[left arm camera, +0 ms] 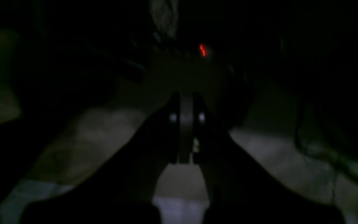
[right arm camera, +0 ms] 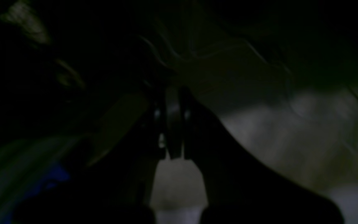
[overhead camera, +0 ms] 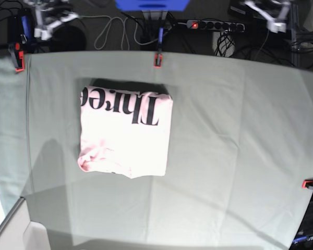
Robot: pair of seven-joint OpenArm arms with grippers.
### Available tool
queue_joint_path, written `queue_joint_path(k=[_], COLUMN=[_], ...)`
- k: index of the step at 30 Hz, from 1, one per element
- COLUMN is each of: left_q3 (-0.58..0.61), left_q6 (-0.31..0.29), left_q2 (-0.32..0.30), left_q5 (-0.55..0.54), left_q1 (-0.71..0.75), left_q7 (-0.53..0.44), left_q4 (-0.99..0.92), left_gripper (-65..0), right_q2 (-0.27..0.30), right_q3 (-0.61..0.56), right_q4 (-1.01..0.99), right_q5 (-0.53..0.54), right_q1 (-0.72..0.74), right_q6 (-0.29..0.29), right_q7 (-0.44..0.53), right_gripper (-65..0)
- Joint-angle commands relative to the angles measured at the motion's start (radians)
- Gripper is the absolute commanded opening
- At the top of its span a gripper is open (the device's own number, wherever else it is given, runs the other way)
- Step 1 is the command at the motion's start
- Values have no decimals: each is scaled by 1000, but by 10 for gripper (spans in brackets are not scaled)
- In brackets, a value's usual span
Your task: Layout the t-shirt on the table in an organized manner, then fold the t-shirt properly
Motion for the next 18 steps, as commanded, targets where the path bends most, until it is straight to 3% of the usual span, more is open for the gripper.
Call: queue_joint_path(k=[1,6,8,10,13,18], left_q3=[6,11,11,11,11,10], left_q6=[3,13,89,205,337,425], left_q2=[-15,-37,-40,-34,15,55], left_q5=[30,125,160,208,292,332], left_q1=[-28,-235,-301,-344,-359,-382], left_q7=[-56,-305,-364,-403,-412,-406], left_q4=[-83,-574,-712,-775,-761,-758], left_gripper=[-650,-650,-650,-650,-650,-650], right_q2=[2,49,72,103,155,224], right_q3=[-26,-193,-256,-308,-391,-530], right_q4=[-25,-207,-282,-380,-539,-796], right_q5=[1,1,1,1,1,1], right_q1=[-17,-32,-32,-29,4,64], right_q6=[7,7,7,-145,-435,-926], right_q7=[40,204,272,358,460,559], right_gripper=[-650,-650,-650,-650,-650,-650])
